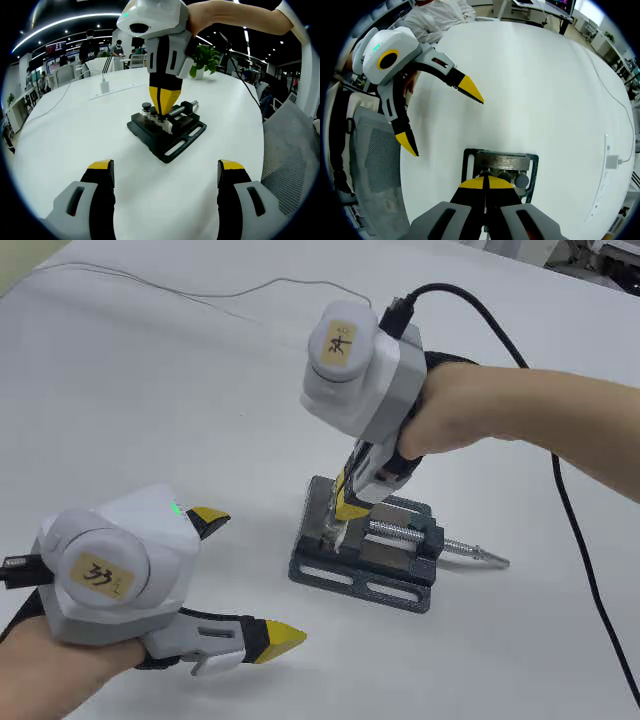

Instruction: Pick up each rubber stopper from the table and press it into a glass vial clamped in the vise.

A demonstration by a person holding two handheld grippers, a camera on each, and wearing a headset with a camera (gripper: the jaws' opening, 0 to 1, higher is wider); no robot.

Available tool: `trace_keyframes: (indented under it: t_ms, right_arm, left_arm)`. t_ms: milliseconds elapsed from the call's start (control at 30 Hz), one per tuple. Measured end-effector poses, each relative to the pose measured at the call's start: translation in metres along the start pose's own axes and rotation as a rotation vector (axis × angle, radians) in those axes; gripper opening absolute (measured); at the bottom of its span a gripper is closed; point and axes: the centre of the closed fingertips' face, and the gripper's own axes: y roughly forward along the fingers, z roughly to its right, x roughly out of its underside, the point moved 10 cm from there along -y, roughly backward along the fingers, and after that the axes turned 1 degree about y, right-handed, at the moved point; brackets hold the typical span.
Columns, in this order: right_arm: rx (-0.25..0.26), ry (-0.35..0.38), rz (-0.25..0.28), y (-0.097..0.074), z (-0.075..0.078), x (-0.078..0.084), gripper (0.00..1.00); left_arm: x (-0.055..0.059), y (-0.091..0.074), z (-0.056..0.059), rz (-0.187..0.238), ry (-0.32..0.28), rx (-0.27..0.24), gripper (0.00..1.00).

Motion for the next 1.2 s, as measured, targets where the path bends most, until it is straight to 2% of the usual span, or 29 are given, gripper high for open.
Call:
trace_keyframes:
  t_ms: [300, 400, 433, 500, 567, 700, 867, 933, 1133, 1200]
  right_arm:
    - [0.008, 0.065, 0.074, -0.001, -0.003, 0.009, 0.00]
    - [0.016, 0.050, 0.079, -0.002, -0.005, 0.009, 0.00]
    - [0.021, 0.077, 0.078, -0.002, -0.006, 0.009, 0.00]
    - [0.034, 0.050, 0.077, -0.002, -0.009, 0.008, 0.00]
    - [0.042, 0.069, 0.081, -0.002, -0.009, 0.008, 0.00]
    - [0.048, 0.126, 0.142, -0.002, -0.009, 0.014, 0.00]
    - [0.075, 0.135, 0.218, -0.001, -0.012, 0.022, 0.00]
    - [0.080, 0.169, 0.242, -0.001, -0.013, 0.023, 0.00]
    - [0.091, 0.185, 0.260, 0.000, -0.010, 0.022, 0.00]
    - [0.102, 0.166, 0.262, 0.000, -0.011, 0.022, 0.00]
  left_arm:
    - [-0.011, -0.010, 0.003, 0.018, 0.020, -0.026, 0.83]
    - [-0.013, -0.012, 0.003, 0.022, 0.018, -0.033, 0.83]
    - [-0.013, -0.013, 0.004, 0.025, 0.019, -0.037, 0.83]
    - [-0.014, -0.015, 0.006, 0.027, 0.018, -0.038, 0.83]
    - [-0.014, -0.014, 0.006, 0.026, 0.019, -0.037, 0.83]
    - [-0.014, -0.013, 0.011, 0.022, 0.025, -0.026, 0.83]
    - [-0.018, -0.014, 0.011, 0.026, 0.038, -0.020, 0.83]
    - [-0.020, -0.014, 0.010, 0.028, 0.043, -0.020, 0.83]
    - [-0.024, -0.015, 0.009, 0.028, 0.057, -0.021, 0.83]
    - [-0.024, -0.015, 0.009, 0.026, 0.058, -0.022, 0.83]
